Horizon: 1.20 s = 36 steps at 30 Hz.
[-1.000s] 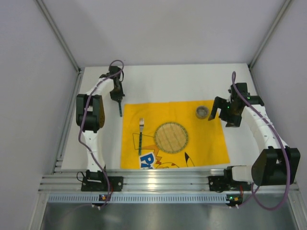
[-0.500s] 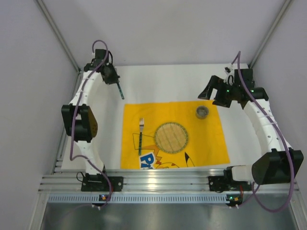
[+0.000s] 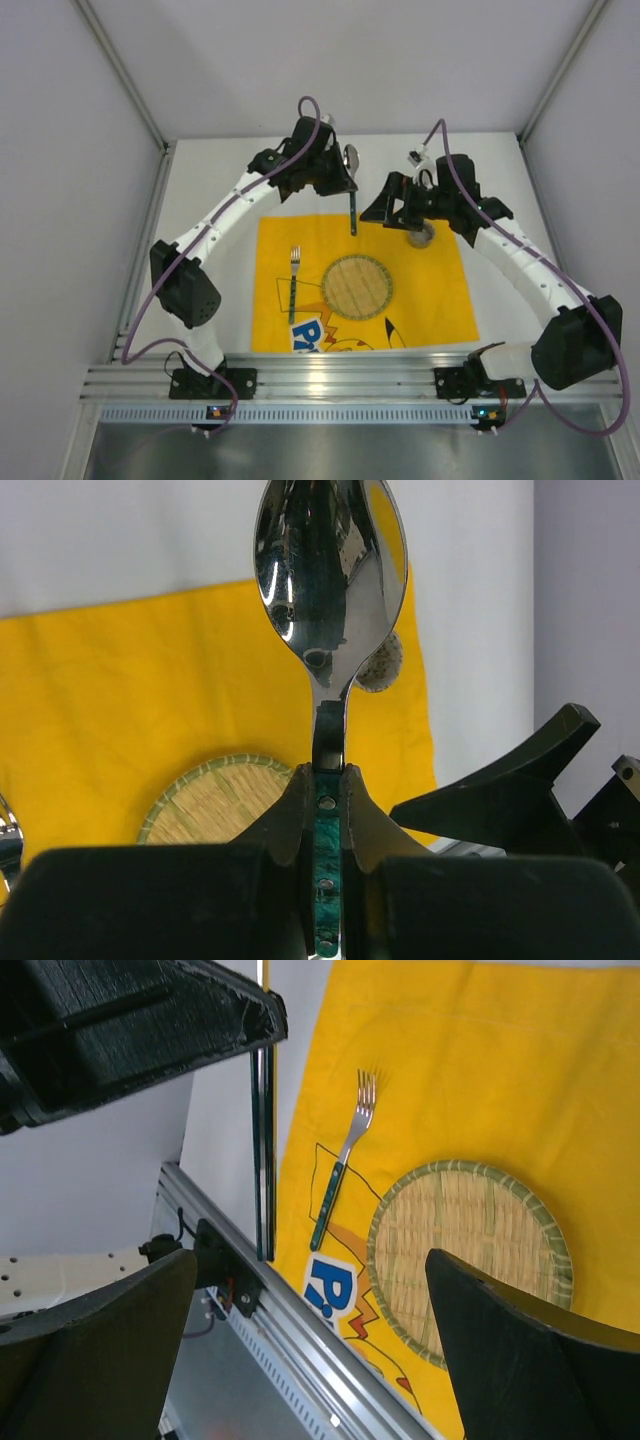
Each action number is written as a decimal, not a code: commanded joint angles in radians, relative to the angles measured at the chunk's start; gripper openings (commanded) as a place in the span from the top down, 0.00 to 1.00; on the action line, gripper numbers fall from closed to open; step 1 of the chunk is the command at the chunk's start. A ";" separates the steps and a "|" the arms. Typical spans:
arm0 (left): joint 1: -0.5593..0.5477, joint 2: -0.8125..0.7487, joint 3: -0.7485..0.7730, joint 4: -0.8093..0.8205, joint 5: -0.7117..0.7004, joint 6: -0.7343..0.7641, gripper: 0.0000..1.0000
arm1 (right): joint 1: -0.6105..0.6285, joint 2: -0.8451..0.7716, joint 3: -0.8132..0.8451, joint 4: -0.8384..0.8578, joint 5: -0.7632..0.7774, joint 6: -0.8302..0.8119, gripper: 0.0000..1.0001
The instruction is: Set the dinner table for one person
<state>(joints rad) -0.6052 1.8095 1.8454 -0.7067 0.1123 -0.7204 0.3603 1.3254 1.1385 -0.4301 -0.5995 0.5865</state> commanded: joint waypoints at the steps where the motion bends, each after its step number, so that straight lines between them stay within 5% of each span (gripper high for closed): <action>1: -0.025 -0.022 0.026 0.043 -0.005 -0.068 1.00 | 0.023 0.011 -0.008 0.113 0.009 0.016 0.02; 8: -0.087 -0.009 0.052 0.053 -0.013 -0.090 1.00 | 0.048 0.026 -0.056 0.165 0.023 0.036 0.10; 11: -0.105 -0.009 0.054 0.053 -0.025 -0.090 1.00 | 0.052 0.034 -0.057 0.175 0.032 0.035 0.27; 12: -0.107 -0.009 0.054 0.052 -0.025 -0.094 1.00 | 0.052 0.034 -0.057 0.175 0.030 0.033 0.46; 15: -0.108 -0.007 0.052 0.056 -0.026 -0.094 1.00 | 0.052 0.023 -0.065 0.175 0.033 0.029 0.81; 18: -0.110 -0.007 0.041 0.058 -0.025 -0.093 1.00 | 0.052 0.003 -0.078 0.166 0.038 0.023 1.00; 20: -0.110 -0.012 0.022 0.062 -0.016 -0.090 0.98 | 0.049 -0.025 -0.086 0.118 0.066 0.007 1.00; 22: -0.108 -0.025 0.002 0.061 -0.008 -0.074 0.79 | 0.031 -0.061 -0.098 0.074 0.093 -0.016 1.00; 24: -0.108 -0.045 -0.018 0.047 -0.014 -0.042 0.33 | -0.009 -0.081 -0.120 -0.014 0.113 -0.033 1.00; 27: -0.108 -0.073 -0.060 -0.023 -0.020 0.013 0.02 | -0.082 -0.072 -0.150 -0.206 0.142 -0.111 1.00; 36: -0.078 -0.332 -0.371 -0.037 -0.175 0.041 0.02 | -0.169 -0.011 -0.382 -0.291 0.133 -0.218 1.00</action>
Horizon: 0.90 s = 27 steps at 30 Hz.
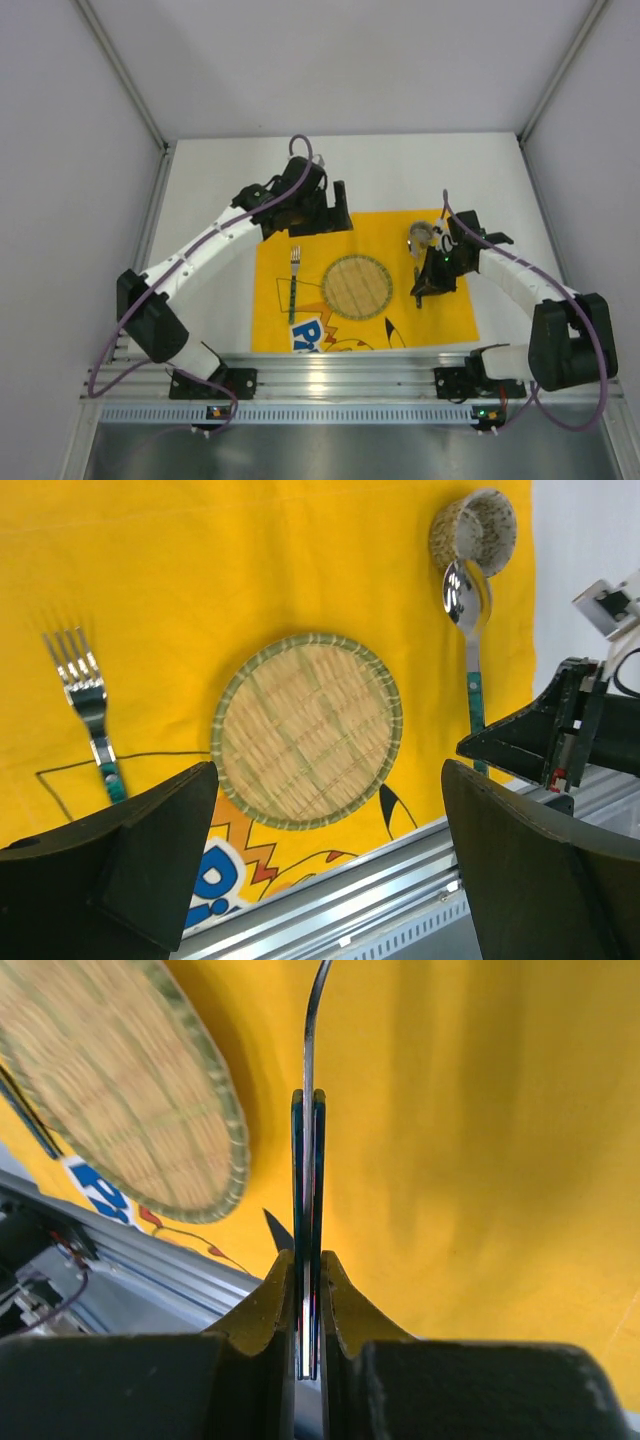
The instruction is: Set the dinner table for one person
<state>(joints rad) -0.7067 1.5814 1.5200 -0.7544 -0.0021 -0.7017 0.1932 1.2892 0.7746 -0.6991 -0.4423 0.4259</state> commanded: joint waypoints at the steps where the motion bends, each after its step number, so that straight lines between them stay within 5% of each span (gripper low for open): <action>1: 0.030 -0.115 -0.053 0.006 -0.061 0.019 0.02 | -0.001 0.050 -0.021 -0.019 -0.022 -0.055 1.00; 22: 0.035 -0.314 -0.254 -0.023 -0.125 -0.041 0.02 | 0.009 0.053 -0.086 0.041 -0.153 0.008 0.97; 26: 0.036 -0.301 -0.250 -0.017 -0.121 -0.042 0.02 | 0.012 0.048 -0.109 0.018 -0.147 0.001 0.73; 27: 0.036 -0.299 -0.248 -0.013 -0.119 -0.041 0.02 | 0.011 0.047 -0.112 0.010 -0.142 -0.004 0.56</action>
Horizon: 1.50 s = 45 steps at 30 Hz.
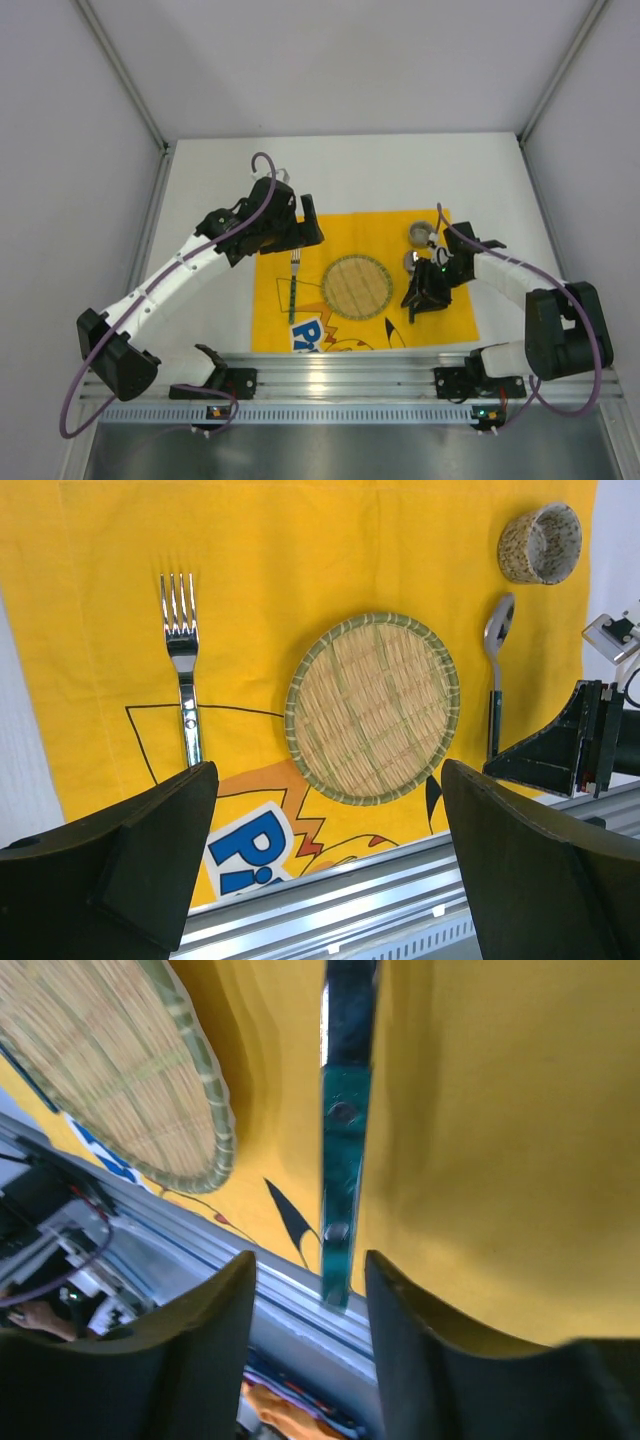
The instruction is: Set the dinner table for one person
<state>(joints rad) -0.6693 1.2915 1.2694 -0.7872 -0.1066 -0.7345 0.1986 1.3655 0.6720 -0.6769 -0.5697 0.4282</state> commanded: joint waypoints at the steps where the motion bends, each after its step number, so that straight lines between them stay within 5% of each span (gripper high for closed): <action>1: -0.003 -0.008 0.002 0.022 -0.013 -0.009 0.02 | 0.007 -0.039 -0.009 -0.035 0.008 -0.014 0.49; 5: -0.001 0.003 0.004 0.023 -0.015 -0.002 0.02 | 0.005 -0.077 0.021 -0.102 0.085 -0.023 0.39; 15: 0.010 -0.003 0.030 -0.050 -0.113 0.069 0.02 | 0.013 -0.144 0.225 -0.295 0.247 -0.065 0.35; 23: 0.236 -0.081 0.100 -0.130 -0.275 0.210 0.02 | 0.091 -0.245 0.542 -0.238 0.045 -0.126 0.23; 25: 0.235 -0.247 0.058 0.061 -0.367 0.279 0.02 | 0.119 -0.336 0.558 -0.122 0.095 -0.089 0.21; 27: 0.235 -0.410 -0.196 0.351 -0.445 0.461 0.01 | 0.139 -0.416 0.484 -0.022 0.227 -0.011 0.05; 29: 0.237 -0.642 -0.593 0.934 -0.472 0.733 0.02 | 0.145 -0.544 0.308 0.162 0.274 0.029 0.00; 31: 0.237 -0.740 -0.826 1.401 -0.472 0.906 0.06 | 0.148 -0.667 0.185 0.370 0.243 0.005 0.00; 36: 0.364 -0.583 -0.959 1.234 -0.412 0.790 0.05 | 0.150 -0.853 0.021 0.488 0.258 -0.104 0.00; 45: 0.629 -0.235 -1.094 1.532 -0.173 0.653 0.01 | 0.150 -0.896 0.043 0.372 0.252 -0.187 0.00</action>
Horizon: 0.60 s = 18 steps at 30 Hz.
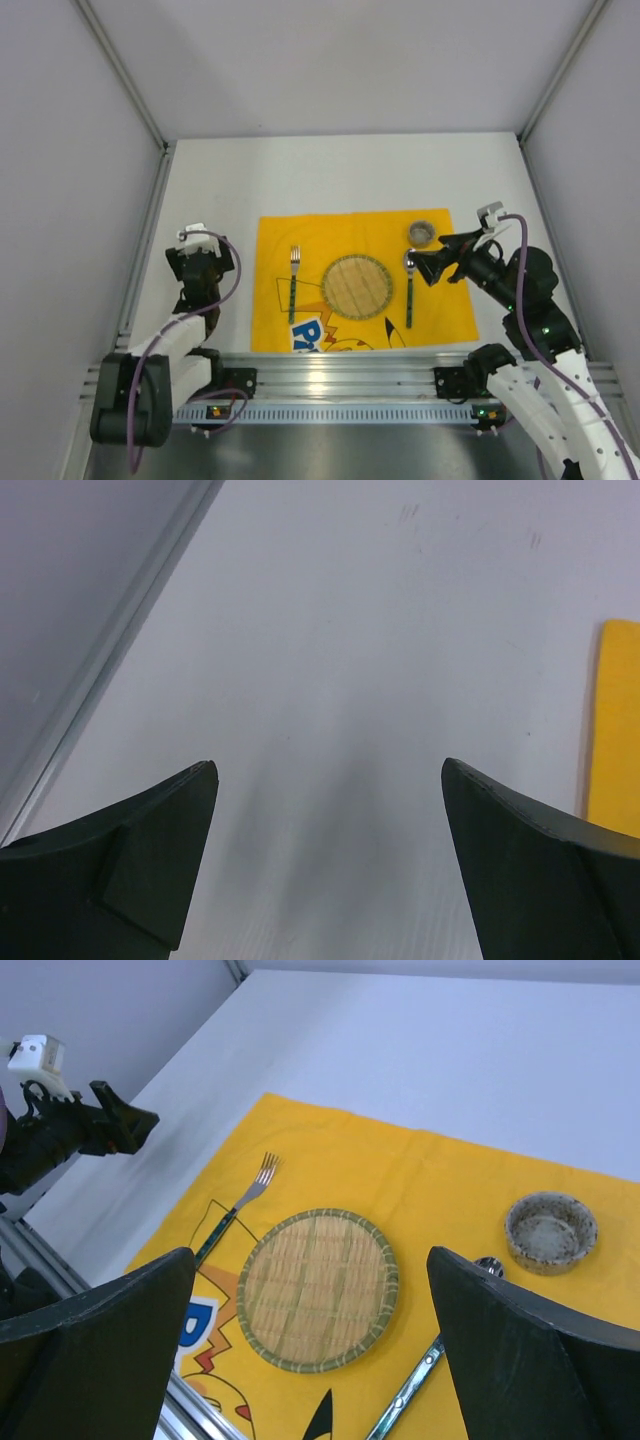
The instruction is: Set the dinner table for one person
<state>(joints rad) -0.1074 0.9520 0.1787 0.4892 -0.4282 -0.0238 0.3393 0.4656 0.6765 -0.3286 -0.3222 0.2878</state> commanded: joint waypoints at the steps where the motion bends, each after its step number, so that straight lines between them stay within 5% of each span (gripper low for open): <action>1: 0.099 0.143 -0.004 0.284 0.173 -0.062 0.02 | 0.009 0.007 0.037 0.023 0.002 -0.044 0.00; 8: 0.141 0.407 0.109 0.437 0.273 0.002 0.02 | 0.009 0.068 0.049 0.028 -0.009 -0.055 0.00; 12: 0.163 0.513 0.243 0.273 0.316 -0.051 0.02 | 0.009 0.125 0.051 0.046 -0.018 -0.058 0.00; 14: 0.161 0.521 0.228 0.366 0.463 -0.073 0.02 | 0.010 0.148 0.041 0.068 -0.023 -0.046 0.00; 18: 0.121 0.571 0.194 0.468 0.397 -0.041 0.07 | 0.017 0.231 0.034 0.177 -0.034 0.010 0.00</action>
<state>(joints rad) 0.0292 1.4879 0.3954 0.7990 -0.0738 -0.0658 0.3401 0.6552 0.6773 -0.2913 -0.3367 0.2657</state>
